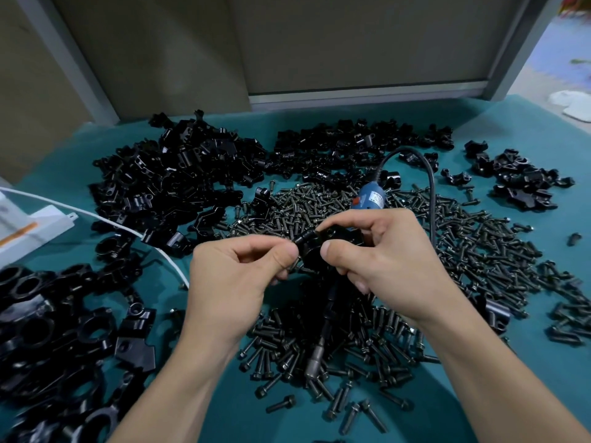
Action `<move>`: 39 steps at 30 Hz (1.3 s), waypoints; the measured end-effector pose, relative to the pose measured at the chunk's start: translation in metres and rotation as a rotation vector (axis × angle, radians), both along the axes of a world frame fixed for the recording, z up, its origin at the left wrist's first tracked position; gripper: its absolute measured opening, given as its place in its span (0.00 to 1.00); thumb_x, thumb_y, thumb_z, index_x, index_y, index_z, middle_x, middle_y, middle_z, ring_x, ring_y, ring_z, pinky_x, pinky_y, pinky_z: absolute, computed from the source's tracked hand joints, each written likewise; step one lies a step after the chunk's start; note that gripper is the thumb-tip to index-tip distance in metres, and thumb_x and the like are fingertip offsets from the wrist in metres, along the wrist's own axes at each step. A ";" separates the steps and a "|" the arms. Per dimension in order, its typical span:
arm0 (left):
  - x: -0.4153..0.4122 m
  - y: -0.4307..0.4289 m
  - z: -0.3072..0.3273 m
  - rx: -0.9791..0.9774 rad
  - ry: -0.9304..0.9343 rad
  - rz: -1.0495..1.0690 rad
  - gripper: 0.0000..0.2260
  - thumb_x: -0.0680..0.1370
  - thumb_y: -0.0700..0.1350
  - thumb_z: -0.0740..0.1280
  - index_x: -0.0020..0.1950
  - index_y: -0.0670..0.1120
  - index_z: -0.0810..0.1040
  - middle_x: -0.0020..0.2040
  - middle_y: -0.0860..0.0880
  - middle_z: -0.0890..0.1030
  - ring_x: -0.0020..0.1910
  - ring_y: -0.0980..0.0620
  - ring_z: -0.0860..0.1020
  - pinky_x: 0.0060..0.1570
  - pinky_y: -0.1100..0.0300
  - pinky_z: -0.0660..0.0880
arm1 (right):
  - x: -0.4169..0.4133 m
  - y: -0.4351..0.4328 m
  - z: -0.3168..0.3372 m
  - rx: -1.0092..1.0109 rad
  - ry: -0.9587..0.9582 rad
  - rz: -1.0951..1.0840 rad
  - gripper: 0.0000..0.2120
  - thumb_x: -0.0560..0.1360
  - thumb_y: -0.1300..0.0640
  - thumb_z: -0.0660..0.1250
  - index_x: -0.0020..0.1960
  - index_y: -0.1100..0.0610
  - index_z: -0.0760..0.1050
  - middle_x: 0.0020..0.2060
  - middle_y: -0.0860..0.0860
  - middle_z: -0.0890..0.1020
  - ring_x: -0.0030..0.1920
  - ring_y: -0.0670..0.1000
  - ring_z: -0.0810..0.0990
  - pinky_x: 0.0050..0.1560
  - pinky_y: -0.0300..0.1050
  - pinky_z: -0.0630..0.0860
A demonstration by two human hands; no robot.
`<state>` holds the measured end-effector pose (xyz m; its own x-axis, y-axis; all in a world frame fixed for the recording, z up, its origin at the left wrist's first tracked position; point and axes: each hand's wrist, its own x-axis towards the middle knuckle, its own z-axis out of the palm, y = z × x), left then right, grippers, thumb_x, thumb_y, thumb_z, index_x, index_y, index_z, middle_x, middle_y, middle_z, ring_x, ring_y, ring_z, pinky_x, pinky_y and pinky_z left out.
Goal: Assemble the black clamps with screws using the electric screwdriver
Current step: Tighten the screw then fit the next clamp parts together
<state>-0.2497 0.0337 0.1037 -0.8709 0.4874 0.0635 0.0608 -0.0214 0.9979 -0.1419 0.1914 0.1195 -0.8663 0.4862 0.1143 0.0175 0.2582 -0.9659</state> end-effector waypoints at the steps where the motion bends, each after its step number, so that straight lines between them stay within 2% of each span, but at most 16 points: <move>1: 0.000 0.000 0.000 -0.004 -0.026 -0.022 0.04 0.68 0.45 0.79 0.39 0.54 0.90 0.33 0.46 0.86 0.31 0.55 0.82 0.35 0.66 0.79 | 0.000 0.000 0.000 0.007 -0.001 -0.008 0.09 0.68 0.53 0.74 0.48 0.49 0.86 0.25 0.49 0.79 0.22 0.46 0.71 0.28 0.41 0.69; 4: -0.001 0.002 0.000 -0.022 -0.048 -0.020 0.10 0.72 0.37 0.78 0.37 0.53 0.89 0.32 0.46 0.85 0.30 0.56 0.81 0.33 0.67 0.77 | -0.001 -0.001 -0.002 0.039 0.001 -0.018 0.09 0.68 0.53 0.75 0.48 0.49 0.86 0.25 0.47 0.79 0.23 0.45 0.71 0.29 0.41 0.69; 7: 0.000 0.001 0.002 0.000 0.007 0.018 0.13 0.69 0.33 0.79 0.38 0.53 0.89 0.33 0.48 0.86 0.31 0.55 0.82 0.35 0.67 0.78 | 0.000 -0.002 -0.001 0.033 0.008 0.011 0.09 0.68 0.52 0.74 0.48 0.48 0.86 0.25 0.48 0.78 0.23 0.47 0.71 0.29 0.44 0.69; 11: 0.004 -0.002 0.001 -0.064 0.207 0.087 0.14 0.69 0.37 0.82 0.42 0.57 0.89 0.38 0.54 0.88 0.36 0.55 0.86 0.39 0.67 0.80 | 0.001 -0.003 0.001 0.088 0.019 0.003 0.09 0.69 0.53 0.74 0.49 0.49 0.86 0.25 0.44 0.79 0.24 0.45 0.73 0.30 0.41 0.71; 13: 0.003 -0.002 0.001 -0.014 0.131 0.079 0.11 0.67 0.41 0.82 0.44 0.55 0.90 0.41 0.53 0.88 0.39 0.55 0.87 0.41 0.68 0.81 | 0.003 -0.004 0.002 0.146 0.055 -0.018 0.09 0.70 0.54 0.74 0.50 0.48 0.86 0.31 0.43 0.83 0.28 0.47 0.79 0.32 0.43 0.76; 15: 0.001 -0.002 0.002 0.015 0.022 0.017 0.08 0.64 0.45 0.80 0.42 0.53 0.90 0.38 0.48 0.88 0.36 0.55 0.86 0.39 0.67 0.80 | 0.005 -0.006 0.005 0.253 0.066 -0.054 0.10 0.70 0.55 0.75 0.51 0.47 0.86 0.37 0.45 0.86 0.36 0.50 0.84 0.40 0.51 0.81; 17: -0.001 0.000 0.002 0.022 -0.069 -0.049 0.07 0.64 0.46 0.78 0.41 0.53 0.90 0.36 0.44 0.87 0.32 0.54 0.84 0.35 0.66 0.79 | 0.007 -0.007 0.006 0.343 0.076 -0.079 0.10 0.70 0.56 0.75 0.50 0.47 0.86 0.40 0.42 0.87 0.40 0.47 0.85 0.43 0.46 0.82; 21: -0.002 -0.001 -0.001 0.005 -0.083 -0.081 0.07 0.65 0.43 0.78 0.40 0.53 0.90 0.35 0.44 0.87 0.32 0.53 0.84 0.34 0.66 0.79 | 0.007 -0.010 0.005 0.361 0.078 -0.082 0.10 0.69 0.55 0.75 0.50 0.47 0.87 0.38 0.42 0.86 0.37 0.46 0.85 0.39 0.43 0.82; 25: -0.002 -0.003 -0.005 -0.021 0.089 0.020 0.15 0.70 0.34 0.79 0.39 0.56 0.89 0.35 0.49 0.87 0.33 0.55 0.84 0.36 0.66 0.79 | 0.004 -0.014 0.004 0.294 0.096 -0.074 0.07 0.70 0.56 0.75 0.47 0.48 0.86 0.35 0.45 0.86 0.34 0.50 0.84 0.35 0.51 0.82; 29: 0.006 -0.005 -0.009 -0.143 0.472 0.173 0.16 0.71 0.38 0.80 0.43 0.61 0.87 0.39 0.63 0.86 0.37 0.61 0.85 0.39 0.70 0.79 | 0.002 -0.015 0.003 0.225 0.087 -0.070 0.06 0.71 0.56 0.75 0.47 0.48 0.86 0.35 0.47 0.86 0.33 0.55 0.85 0.33 0.58 0.83; 30: 0.006 -0.005 -0.010 -0.155 0.508 0.189 0.15 0.71 0.39 0.80 0.45 0.61 0.87 0.40 0.64 0.86 0.38 0.61 0.85 0.40 0.71 0.79 | 0.002 -0.014 0.002 0.226 0.086 -0.074 0.06 0.71 0.56 0.75 0.47 0.48 0.86 0.35 0.47 0.86 0.33 0.55 0.85 0.33 0.57 0.83; 32: 0.003 -0.003 -0.008 -0.170 0.379 0.127 0.13 0.72 0.39 0.80 0.43 0.60 0.89 0.40 0.61 0.87 0.39 0.60 0.86 0.41 0.69 0.80 | 0.002 -0.013 0.002 0.265 0.077 -0.086 0.06 0.71 0.58 0.76 0.47 0.48 0.86 0.35 0.46 0.86 0.33 0.51 0.85 0.34 0.53 0.83; 35: -0.004 -0.001 -0.002 -0.115 0.031 -0.069 0.08 0.69 0.47 0.79 0.43 0.60 0.89 0.38 0.49 0.88 0.36 0.54 0.85 0.39 0.61 0.82 | 0.004 -0.011 0.003 0.322 0.055 -0.095 0.08 0.71 0.59 0.77 0.47 0.48 0.86 0.34 0.42 0.85 0.33 0.46 0.84 0.34 0.43 0.82; 36: -0.006 -0.001 -0.001 -0.092 -0.030 -0.106 0.07 0.67 0.48 0.77 0.43 0.59 0.90 0.37 0.46 0.88 0.35 0.53 0.85 0.37 0.61 0.81 | 0.004 -0.010 0.003 0.327 0.047 -0.096 0.08 0.71 0.59 0.77 0.47 0.47 0.86 0.34 0.42 0.85 0.33 0.46 0.84 0.34 0.40 0.81; 37: -0.008 -0.002 -0.001 -0.083 -0.040 -0.120 0.07 0.67 0.48 0.77 0.44 0.57 0.90 0.37 0.45 0.87 0.34 0.52 0.84 0.36 0.61 0.80 | 0.004 -0.010 0.003 0.325 0.040 -0.092 0.08 0.71 0.58 0.77 0.47 0.47 0.86 0.34 0.42 0.85 0.33 0.46 0.84 0.34 0.40 0.82; 39: -0.009 -0.004 -0.002 -0.112 0.072 -0.090 0.08 0.71 0.43 0.78 0.45 0.57 0.90 0.37 0.47 0.87 0.34 0.52 0.85 0.36 0.61 0.81 | 0.004 -0.010 0.002 0.291 0.034 -0.077 0.07 0.70 0.57 0.77 0.47 0.48 0.86 0.35 0.43 0.86 0.33 0.48 0.84 0.35 0.46 0.83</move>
<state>-0.2585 0.0293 0.1014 -0.8187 0.5705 0.0652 0.1351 0.0810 0.9875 -0.1381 0.1817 0.1219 -0.8217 0.4926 0.2865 0.0167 0.5234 -0.8520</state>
